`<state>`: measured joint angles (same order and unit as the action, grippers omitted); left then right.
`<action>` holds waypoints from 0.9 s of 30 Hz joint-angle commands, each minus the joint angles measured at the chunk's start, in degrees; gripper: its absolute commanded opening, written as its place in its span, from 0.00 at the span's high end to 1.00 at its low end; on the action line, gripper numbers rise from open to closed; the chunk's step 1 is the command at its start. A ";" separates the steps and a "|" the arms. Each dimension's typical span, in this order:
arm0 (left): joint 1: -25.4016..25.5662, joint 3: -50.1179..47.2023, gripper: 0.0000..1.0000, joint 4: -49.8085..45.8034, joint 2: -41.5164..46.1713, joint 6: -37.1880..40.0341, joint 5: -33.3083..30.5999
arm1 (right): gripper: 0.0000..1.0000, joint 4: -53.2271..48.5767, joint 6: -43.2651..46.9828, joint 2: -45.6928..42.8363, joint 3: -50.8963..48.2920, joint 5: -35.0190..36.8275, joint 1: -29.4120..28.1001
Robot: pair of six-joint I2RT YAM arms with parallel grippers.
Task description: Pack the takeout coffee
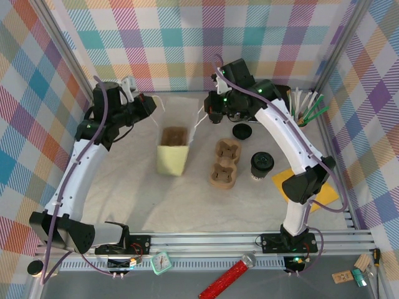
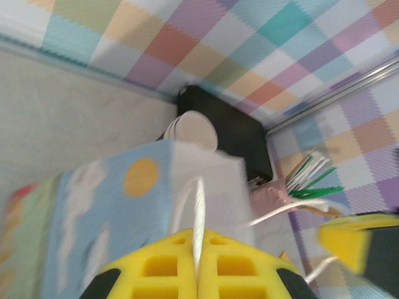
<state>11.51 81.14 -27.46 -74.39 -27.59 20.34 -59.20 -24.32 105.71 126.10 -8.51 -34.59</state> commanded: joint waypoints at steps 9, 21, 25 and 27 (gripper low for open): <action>-0.26 2.59 1.00 0.72 0.73 -0.72 1.54 | 1.00 1.50 1.92 -1.21 -4.10 1.92 -0.40; -0.26 0.63 1.00 1.26 0.39 -1.92 -0.52 | 1.00 2.05 2.63 -1.17 -2.19 -0.43 0.13; -0.28 0.48 1.00 2.42 0.46 -3.22 -1.13 | 0.93 4.27 1.52 -2.04 -6.10 -1.78 0.40; -0.26 -0.31 1.00 2.59 0.39 -3.93 -2.06 | 0.91 5.11 0.75 -2.01 -6.73 -2.62 0.40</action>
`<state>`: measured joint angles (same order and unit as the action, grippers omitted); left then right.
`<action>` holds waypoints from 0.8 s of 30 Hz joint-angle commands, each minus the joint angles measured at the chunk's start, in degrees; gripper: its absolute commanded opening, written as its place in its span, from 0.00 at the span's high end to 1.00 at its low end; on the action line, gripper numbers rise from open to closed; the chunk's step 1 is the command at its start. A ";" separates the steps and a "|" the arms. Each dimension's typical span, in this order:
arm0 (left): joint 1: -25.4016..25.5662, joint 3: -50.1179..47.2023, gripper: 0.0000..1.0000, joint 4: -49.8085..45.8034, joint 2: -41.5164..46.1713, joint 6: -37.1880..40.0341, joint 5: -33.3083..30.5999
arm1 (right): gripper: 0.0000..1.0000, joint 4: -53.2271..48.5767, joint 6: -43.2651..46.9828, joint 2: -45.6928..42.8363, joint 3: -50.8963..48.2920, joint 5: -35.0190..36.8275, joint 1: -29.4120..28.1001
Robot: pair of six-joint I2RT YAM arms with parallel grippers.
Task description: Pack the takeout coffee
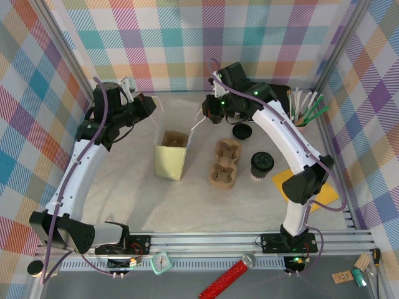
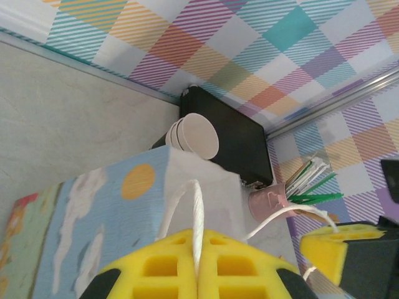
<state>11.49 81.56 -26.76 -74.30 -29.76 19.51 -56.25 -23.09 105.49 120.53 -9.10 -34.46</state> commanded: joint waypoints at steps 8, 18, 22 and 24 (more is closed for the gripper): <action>-0.24 -1.97 1.00 2.57 -0.18 -2.11 -1.08 | 0.68 2.81 -2.34 -0.82 -0.93 -3.36 0.27; -0.23 -1.05 0.96 2.85 -1.02 -1.68 -0.24 | 0.44 2.66 -5.82 -1.30 -1.46 -2.76 -1.93; -0.24 -0.34 0.83 0.97 -0.89 -0.06 -1.33 | 0.43 3.08 -6.01 -1.35 -1.62 -2.33 -3.35; -0.21 0.08 0.73 -0.58 -0.77 1.12 -2.26 | 0.43 3.24 -6.46 -0.84 -1.38 -2.62 -3.68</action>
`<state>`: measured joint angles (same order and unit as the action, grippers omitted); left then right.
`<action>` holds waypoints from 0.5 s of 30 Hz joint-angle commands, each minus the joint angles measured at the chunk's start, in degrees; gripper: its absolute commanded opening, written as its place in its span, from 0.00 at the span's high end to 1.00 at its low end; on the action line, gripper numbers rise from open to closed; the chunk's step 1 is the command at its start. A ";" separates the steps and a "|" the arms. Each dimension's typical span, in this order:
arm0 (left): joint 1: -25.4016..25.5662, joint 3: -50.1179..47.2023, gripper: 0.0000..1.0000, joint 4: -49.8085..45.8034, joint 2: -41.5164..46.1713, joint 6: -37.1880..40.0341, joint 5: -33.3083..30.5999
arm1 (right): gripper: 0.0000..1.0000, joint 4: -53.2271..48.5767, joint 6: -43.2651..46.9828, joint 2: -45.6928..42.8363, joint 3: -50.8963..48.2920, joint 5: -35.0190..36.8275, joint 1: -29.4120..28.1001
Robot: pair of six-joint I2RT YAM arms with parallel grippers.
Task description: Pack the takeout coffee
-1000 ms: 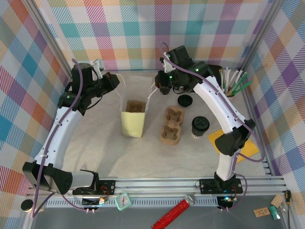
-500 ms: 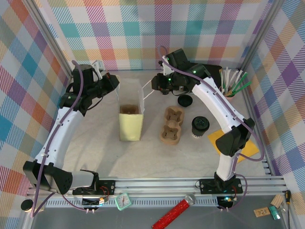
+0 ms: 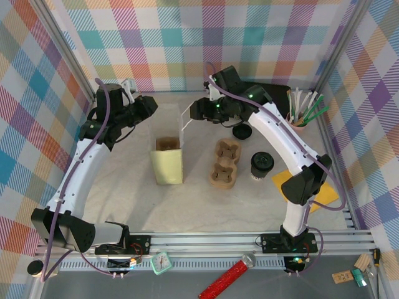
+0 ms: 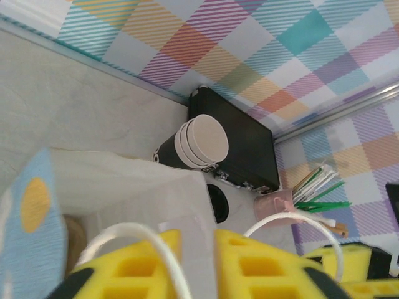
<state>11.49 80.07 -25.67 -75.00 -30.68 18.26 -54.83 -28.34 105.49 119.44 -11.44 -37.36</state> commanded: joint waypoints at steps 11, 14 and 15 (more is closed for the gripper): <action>-0.24 3.50 0.49 -9.58 1.55 7.35 -6.78 | 0.42 1.97 -1.10 2.48 3.69 -2.00 -4.06; -0.22 4.93 0.49 -14.88 2.09 10.04 -10.88 | 0.45 1.73 -1.16 4.02 5.67 -2.25 -4.30; -0.24 5.14 0.49 -16.16 2.21 10.76 -11.44 | 0.49 1.74 -1.08 4.54 6.33 -2.43 -4.38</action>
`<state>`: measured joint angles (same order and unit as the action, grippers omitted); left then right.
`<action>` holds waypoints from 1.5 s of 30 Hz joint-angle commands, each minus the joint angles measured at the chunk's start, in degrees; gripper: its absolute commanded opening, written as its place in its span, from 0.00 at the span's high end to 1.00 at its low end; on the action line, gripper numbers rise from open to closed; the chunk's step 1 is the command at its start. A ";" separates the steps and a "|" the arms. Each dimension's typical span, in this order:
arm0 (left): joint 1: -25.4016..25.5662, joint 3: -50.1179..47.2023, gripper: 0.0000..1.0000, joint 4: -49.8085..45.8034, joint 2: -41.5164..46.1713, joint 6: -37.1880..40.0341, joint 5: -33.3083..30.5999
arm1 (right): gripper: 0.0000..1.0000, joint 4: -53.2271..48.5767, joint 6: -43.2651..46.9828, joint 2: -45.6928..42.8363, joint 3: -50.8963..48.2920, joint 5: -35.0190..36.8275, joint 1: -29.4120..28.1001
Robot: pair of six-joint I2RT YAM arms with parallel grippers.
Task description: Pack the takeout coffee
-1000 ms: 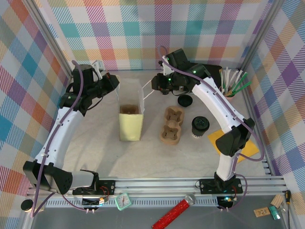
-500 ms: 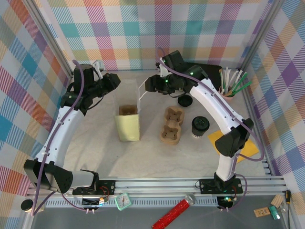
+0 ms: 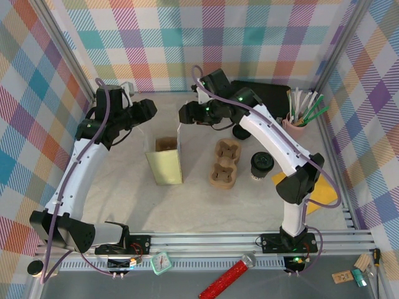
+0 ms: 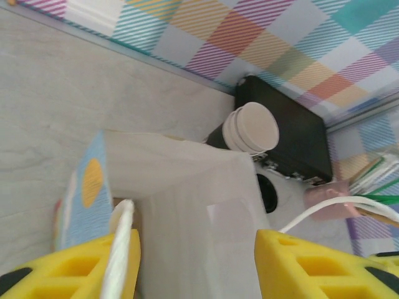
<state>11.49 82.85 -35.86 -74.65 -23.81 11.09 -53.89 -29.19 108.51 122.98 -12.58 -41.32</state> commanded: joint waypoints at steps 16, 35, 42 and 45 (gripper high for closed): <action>0.03 6.02 1.00 -4.92 0.86 2.83 -1.25 | 1.00 -4.11 4.06 2.57 13.60 3.99 -0.60; 1.21 0.74 1.00 2.25 -0.78 0.24 3.11 | 1.00 -3.76 6.19 -2.08 4.49 9.56 0.54; 1.59 0.68 1.00 2.88 -1.67 0.28 3.75 | 1.00 -3.79 6.47 -3.00 4.46 10.56 0.66; 2.09 0.36 1.00 3.46 -2.08 -0.16 3.75 | 1.00 -3.71 6.88 -3.97 3.01 12.07 0.79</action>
<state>12.58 83.96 -34.50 -76.42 -23.11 13.58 -57.84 -23.57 107.09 127.46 -2.11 -40.88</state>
